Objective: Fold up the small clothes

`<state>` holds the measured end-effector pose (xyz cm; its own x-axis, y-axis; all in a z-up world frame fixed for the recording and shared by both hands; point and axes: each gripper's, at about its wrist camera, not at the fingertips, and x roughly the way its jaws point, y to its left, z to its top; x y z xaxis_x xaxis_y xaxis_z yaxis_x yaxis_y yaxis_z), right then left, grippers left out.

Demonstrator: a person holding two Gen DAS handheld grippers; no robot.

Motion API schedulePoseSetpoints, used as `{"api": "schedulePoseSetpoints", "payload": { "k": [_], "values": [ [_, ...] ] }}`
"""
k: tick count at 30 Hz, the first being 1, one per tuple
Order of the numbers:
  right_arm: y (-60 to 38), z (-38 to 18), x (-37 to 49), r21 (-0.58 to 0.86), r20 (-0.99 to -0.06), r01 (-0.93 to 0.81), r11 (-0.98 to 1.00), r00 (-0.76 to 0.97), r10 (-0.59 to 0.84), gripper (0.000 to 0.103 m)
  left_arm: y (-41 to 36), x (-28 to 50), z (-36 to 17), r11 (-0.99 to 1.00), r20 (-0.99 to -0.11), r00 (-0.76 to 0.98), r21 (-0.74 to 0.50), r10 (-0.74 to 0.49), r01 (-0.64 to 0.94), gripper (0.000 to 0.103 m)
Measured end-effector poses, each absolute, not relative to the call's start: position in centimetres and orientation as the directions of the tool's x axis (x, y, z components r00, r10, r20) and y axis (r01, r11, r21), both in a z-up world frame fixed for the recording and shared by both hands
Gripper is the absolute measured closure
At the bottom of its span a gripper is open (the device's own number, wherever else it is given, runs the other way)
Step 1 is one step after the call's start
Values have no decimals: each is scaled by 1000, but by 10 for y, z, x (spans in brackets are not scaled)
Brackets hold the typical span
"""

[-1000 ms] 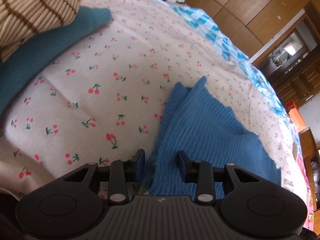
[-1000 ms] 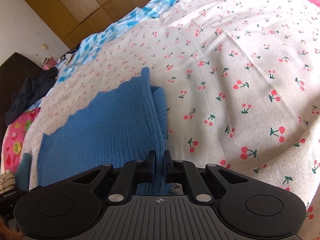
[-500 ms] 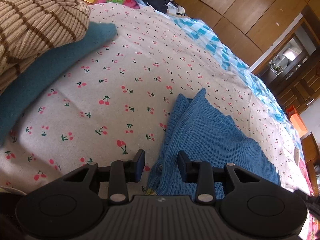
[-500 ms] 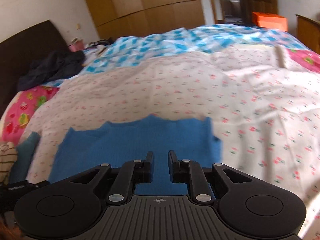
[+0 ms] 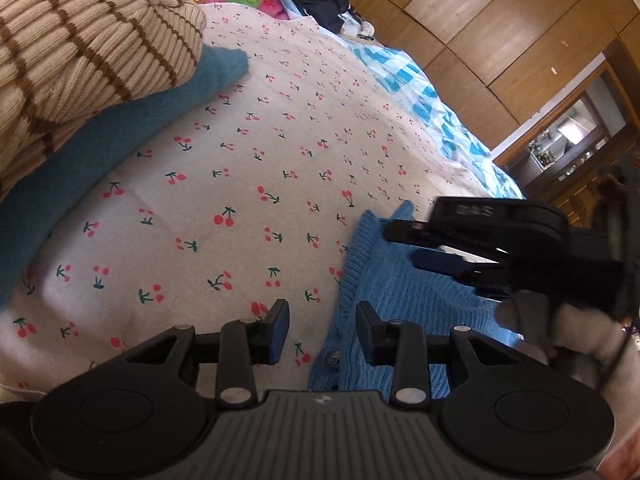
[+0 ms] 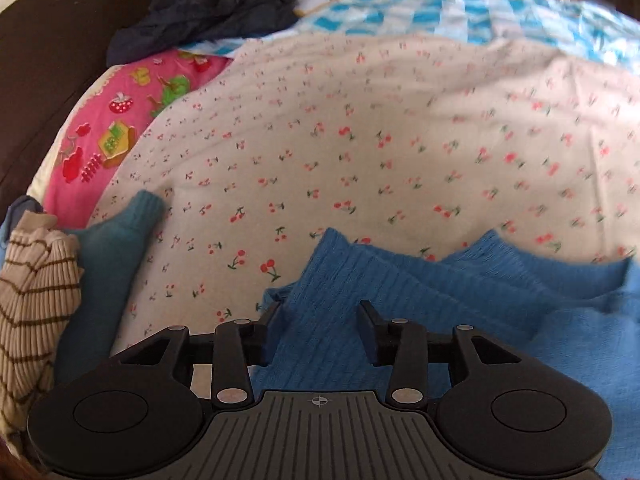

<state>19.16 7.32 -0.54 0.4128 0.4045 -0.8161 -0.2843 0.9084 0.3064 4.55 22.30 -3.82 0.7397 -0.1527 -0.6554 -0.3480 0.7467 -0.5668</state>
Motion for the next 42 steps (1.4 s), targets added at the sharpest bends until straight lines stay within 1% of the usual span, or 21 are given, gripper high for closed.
{"api": "schedulePoseSetpoints", "payload": {
  "k": [1, 3, 8, 10, 12, 14, 16, 17, 20, 22, 24, 25, 28, 32, 36, 37, 38, 40, 42],
  "values": [
    [74, -6, 192, 307, -818, -274, 911, 413, 400, 95, 223, 45, -38, 747, -652, 742, -569, -156, -343, 63],
    [75, -2, 188, 333, -805, -271, 903, 417, 421, 96, 224, 44, -36, 746, -643, 750, -575, -158, -335, 63],
    [94, 23, 175, 379, -740, -349, 857, 441, 507, 97, 228, 41, -34, 737, -626, 763, -590, -159, -330, 62],
    [104, 15, 180, 359, -758, -359, 862, 426, 493, 97, 228, 42, -34, 737, -631, 758, -589, -164, -331, 62],
    [112, -2, 189, 313, -801, -359, 879, 398, 447, 92, 226, 44, -35, 745, -645, 746, -578, -168, -332, 62],
    [108, -12, 192, 323, -818, -336, 885, 371, 439, 92, 222, 48, -38, 761, -671, 722, -555, -171, -335, 62],
    [98, -5, 187, 350, -795, -331, 876, 390, 465, 91, 217, 53, -42, 782, -702, 690, -526, -177, -335, 62],
    [92, 2, 184, 357, -781, -333, 873, 406, 475, 88, 215, 53, -42, 793, -708, 685, -511, -170, -332, 62],
    [66, 25, 179, 364, -739, -335, 869, 464, 489, 85, 209, 54, -42, 818, -716, 681, -477, -150, -322, 61],
    [45, 35, 176, 320, -729, -321, 892, 518, 448, 85, 209, 53, -42, 816, -715, 684, -478, -147, -324, 61],
    [22, 40, 173, 218, -730, -289, 932, 585, 352, 84, 211, 52, -42, 810, -714, 686, -482, -142, -334, 61],
    [12, 39, 174, 181, -735, -277, 944, 600, 317, 82, 212, 51, -42, 808, -713, 687, -482, -138, -338, 61],
    [-16, 33, 173, 110, -752, -228, 968, 617, 230, 82, 211, 51, -41, 813, -716, 686, -472, -128, -340, 61],
    [-42, 16, 171, 84, -777, -194, 977, 601, 186, 82, 207, 52, -40, 825, -720, 686, -450, -109, -341, 61],
    [-38, 5, 168, 50, -782, -255, 966, 591, 197, 81, 207, 54, -40, 823, -718, 688, -451, -105, -345, 61],
    [-32, 4, 167, 42, -783, -286, 957, 586, 209, 80, 207, 53, -40, 821, -717, 689, -453, -104, -347, 61],
    [-26, 3, 168, 38, -785, -311, 950, 578, 221, 71, 207, 54, -41, 820, -716, 691, -455, -103, -349, 61],
    [-15, 0, 171, 22, -791, -337, 941, 570, 222, 62, 208, 54, -41, 817, -715, 692, -456, -100, -353, 60],
    [-8, -3, 174, 26, -795, -345, 938, 562, 229, 60, 208, 54, -41, 817, -714, 694, -455, -96, -355, 60]
  ]
}}
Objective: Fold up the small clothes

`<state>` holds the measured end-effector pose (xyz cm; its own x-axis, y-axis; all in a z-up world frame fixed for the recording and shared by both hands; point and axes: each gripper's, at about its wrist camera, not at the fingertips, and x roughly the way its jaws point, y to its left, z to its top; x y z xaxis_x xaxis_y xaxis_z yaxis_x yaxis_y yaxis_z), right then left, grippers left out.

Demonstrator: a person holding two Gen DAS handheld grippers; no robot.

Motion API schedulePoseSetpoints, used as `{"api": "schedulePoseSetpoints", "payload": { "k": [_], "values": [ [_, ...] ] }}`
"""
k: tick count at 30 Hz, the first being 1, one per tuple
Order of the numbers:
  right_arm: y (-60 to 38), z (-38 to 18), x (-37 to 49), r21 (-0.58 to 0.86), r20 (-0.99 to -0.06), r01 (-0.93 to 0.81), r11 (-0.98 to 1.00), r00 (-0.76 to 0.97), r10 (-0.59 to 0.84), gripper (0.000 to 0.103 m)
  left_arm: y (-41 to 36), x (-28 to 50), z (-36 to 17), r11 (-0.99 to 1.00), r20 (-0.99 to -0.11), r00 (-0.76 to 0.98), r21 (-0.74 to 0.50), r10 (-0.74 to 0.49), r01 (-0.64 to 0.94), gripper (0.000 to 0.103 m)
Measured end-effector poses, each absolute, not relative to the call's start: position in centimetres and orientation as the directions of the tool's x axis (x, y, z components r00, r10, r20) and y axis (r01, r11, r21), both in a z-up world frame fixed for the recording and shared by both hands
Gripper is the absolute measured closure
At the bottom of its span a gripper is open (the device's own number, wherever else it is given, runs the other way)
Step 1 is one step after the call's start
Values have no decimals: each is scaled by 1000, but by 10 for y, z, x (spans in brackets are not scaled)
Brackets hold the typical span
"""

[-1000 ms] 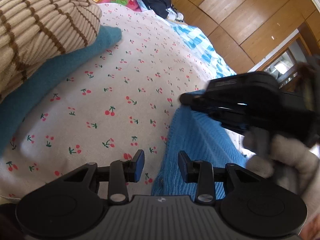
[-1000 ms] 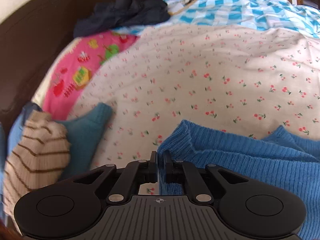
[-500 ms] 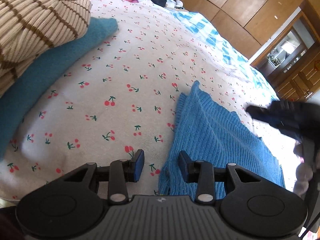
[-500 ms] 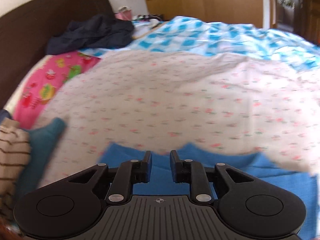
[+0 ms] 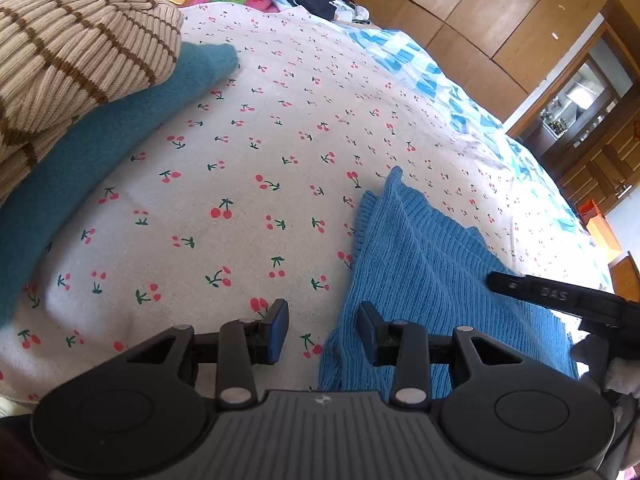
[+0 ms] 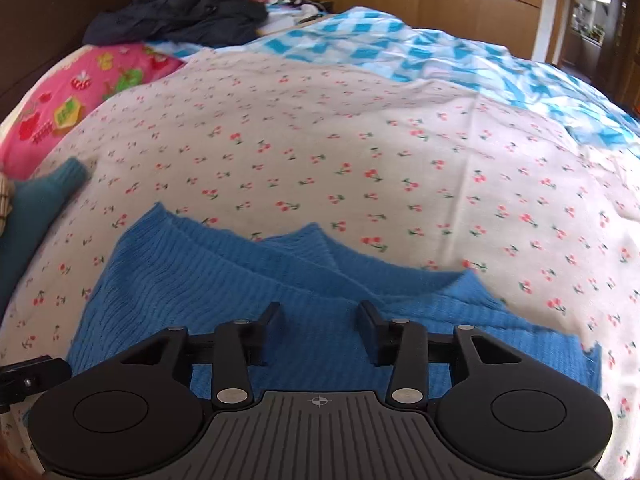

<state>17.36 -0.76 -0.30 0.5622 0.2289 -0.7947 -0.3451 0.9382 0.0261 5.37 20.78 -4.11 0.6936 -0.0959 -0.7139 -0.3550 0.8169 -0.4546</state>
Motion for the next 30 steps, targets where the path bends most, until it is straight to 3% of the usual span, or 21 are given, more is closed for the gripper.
{"api": "schedulePoseSetpoints", "payload": {
  "k": [6, 10, 12, 14, 23, 30],
  "values": [
    [6, 1, 169, 13, -784, -381, 924, 570, 246, 62, 206, 55, -41, 825, -715, 694, -443, -87, -352, 60],
    [19, -14, 174, -40, -814, -363, 931, 552, 181, 63, 206, 57, -40, 824, -714, 694, -446, -91, -350, 59],
    [23, -14, 175, -57, -810, -344, 937, 565, 158, 75, 206, 56, -40, 822, -711, 697, -450, -92, -350, 59],
    [23, -10, 176, -48, -807, -338, 940, 568, 163, 98, 208, 55, -40, 818, -708, 700, -454, -92, -352, 59],
    [8, 25, 180, 64, -709, -254, 965, 669, 223, 100, 211, 46, -32, 810, -659, 748, -480, -80, -336, 58],
    [12, -16, 188, 3, -756, -242, 970, 635, 160, 100, 199, 55, -34, 854, -706, 702, -416, -88, -312, 56]
  ]
}}
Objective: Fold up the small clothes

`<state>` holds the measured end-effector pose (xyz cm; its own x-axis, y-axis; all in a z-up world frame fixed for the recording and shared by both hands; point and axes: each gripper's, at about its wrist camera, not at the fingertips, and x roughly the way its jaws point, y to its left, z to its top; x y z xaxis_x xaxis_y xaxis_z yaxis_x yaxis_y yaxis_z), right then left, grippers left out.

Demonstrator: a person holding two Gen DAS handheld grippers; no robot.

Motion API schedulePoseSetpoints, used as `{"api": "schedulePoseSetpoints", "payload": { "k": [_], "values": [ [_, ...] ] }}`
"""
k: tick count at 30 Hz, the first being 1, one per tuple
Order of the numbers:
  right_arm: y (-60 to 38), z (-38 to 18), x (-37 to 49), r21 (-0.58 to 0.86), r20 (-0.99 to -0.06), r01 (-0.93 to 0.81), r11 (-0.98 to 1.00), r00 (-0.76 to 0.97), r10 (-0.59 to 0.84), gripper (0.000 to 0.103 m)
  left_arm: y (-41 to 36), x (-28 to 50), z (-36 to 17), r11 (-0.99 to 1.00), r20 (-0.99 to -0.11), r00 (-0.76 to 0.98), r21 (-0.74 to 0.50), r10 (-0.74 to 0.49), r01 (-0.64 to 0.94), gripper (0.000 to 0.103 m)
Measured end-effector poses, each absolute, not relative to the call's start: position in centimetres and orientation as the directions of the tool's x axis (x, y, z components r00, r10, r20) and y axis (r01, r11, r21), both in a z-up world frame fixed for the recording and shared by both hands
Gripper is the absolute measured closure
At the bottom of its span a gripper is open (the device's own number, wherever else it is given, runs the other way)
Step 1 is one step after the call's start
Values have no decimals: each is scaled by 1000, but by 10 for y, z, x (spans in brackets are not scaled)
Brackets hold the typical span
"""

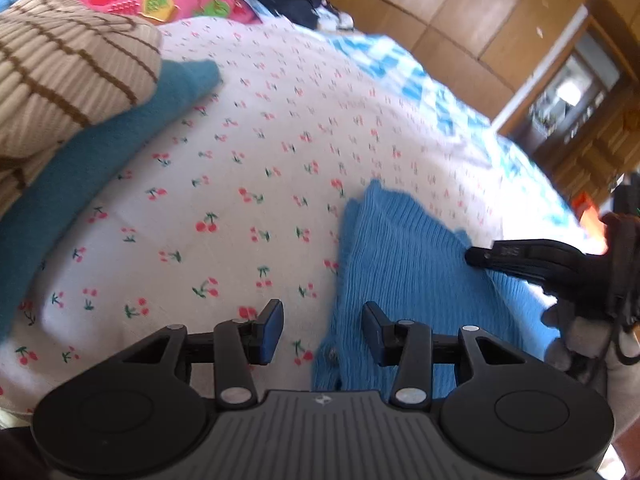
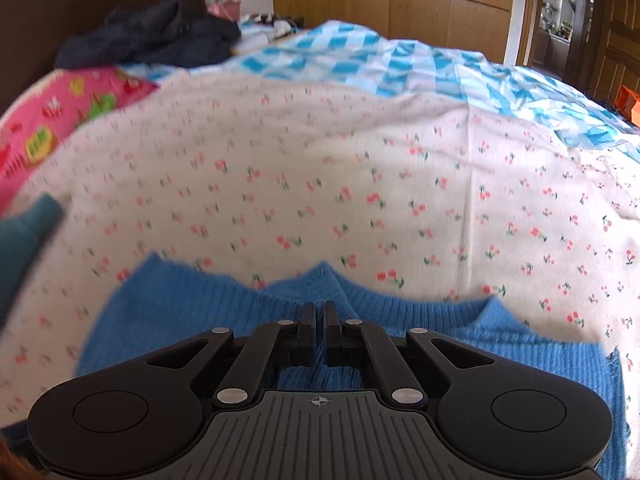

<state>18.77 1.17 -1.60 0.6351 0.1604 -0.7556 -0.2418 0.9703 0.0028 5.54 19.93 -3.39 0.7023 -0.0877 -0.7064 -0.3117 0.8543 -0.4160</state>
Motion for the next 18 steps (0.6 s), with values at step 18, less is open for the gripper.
{"api": "schedulePoseSetpoints", "payload": {
  "k": [18],
  "values": [
    [-2, 2, 154, 44, -731, -241, 969, 654, 196, 93, 191, 56, -37, 891, -731, 682, -327, -26, -316, 54]
  ]
}}
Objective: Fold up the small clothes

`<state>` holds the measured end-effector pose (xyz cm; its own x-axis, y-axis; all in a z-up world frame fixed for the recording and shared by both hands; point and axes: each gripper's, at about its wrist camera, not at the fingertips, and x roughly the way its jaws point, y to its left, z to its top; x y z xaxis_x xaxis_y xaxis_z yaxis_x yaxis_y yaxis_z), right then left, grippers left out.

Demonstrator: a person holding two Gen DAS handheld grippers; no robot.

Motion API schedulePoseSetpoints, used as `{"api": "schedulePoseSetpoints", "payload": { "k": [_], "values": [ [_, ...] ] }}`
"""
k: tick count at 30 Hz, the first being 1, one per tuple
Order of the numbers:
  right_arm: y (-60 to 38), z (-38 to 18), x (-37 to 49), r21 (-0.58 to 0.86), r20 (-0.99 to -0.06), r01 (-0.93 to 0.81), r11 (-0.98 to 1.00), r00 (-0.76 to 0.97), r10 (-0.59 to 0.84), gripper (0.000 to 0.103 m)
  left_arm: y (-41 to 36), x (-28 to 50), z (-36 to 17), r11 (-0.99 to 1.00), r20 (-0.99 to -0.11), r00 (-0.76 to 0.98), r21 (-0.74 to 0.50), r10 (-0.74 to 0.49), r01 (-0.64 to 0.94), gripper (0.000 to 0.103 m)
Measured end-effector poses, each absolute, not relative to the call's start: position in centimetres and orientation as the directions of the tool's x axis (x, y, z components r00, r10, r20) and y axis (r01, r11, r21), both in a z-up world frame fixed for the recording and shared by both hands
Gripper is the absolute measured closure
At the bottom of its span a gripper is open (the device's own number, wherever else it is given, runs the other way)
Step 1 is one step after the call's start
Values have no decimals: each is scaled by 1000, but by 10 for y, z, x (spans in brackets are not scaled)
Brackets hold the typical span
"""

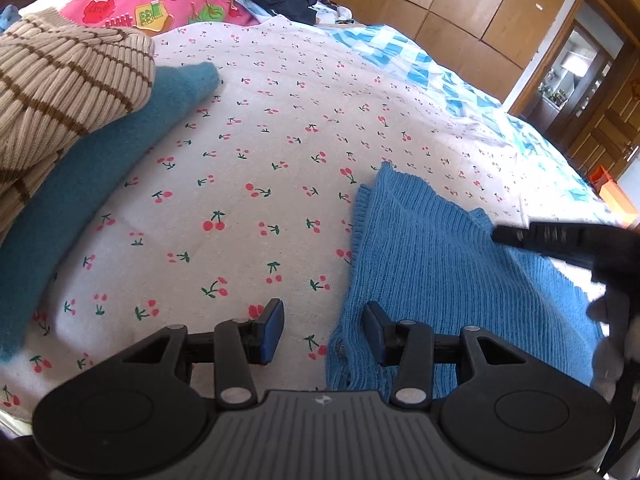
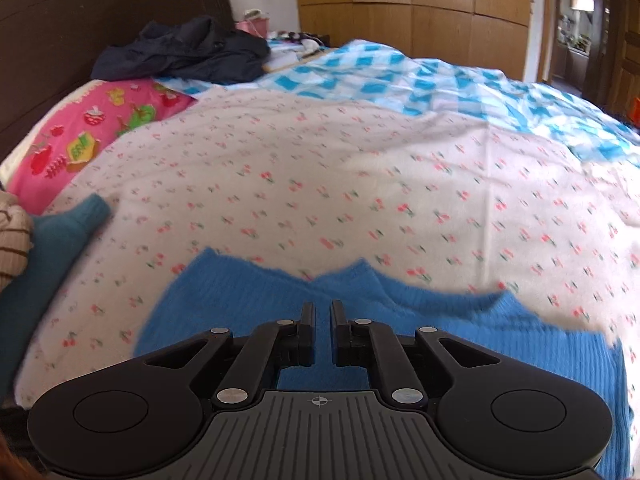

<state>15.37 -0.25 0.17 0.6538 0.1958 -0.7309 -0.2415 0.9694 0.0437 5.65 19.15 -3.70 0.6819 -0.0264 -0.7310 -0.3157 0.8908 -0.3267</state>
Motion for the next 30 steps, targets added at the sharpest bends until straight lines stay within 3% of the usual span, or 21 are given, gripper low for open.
{"api": "schedulePoseSetpoints", "payload": {
  "k": [4, 7, 12, 16, 23, 26, 28, 30],
  "values": [
    [-63, -7, 152, 38, -732, -50, 998, 678, 62, 101, 189, 58, -38, 897, -736, 677, -309, -15, -315, 54],
    [-107, -3, 139, 45, -725, 73, 996, 689, -18, 92, 188, 59, -38, 901, -736, 677, -300, -9, -314, 54],
    [-159, -3, 112, 98, -733, 185, 978, 678, -55, 92, 187, 58, -37, 897, -726, 687, -312, -12, -314, 54],
    [-179, 0, 91, 141, -703, 228, 964, 708, -64, 92, 184, 57, -36, 902, -717, 697, -304, -5, -306, 54],
    [-187, -7, 96, 134, -715, 182, 974, 698, -32, 67, 183, 55, -33, 897, -699, 715, -315, 3, -311, 54],
    [-184, -10, 101, 107, -708, 145, 984, 706, -27, 68, 181, 53, -31, 896, -692, 721, -310, 16, -317, 54],
    [-184, -9, 102, 87, -702, 151, 985, 711, -47, 78, 178, 53, -30, 901, -689, 724, -295, 31, -319, 54],
    [-189, -5, 96, 105, -691, 152, 983, 722, -38, 79, 175, 52, -29, 908, -680, 731, -275, 49, -317, 54]
  ]
}}
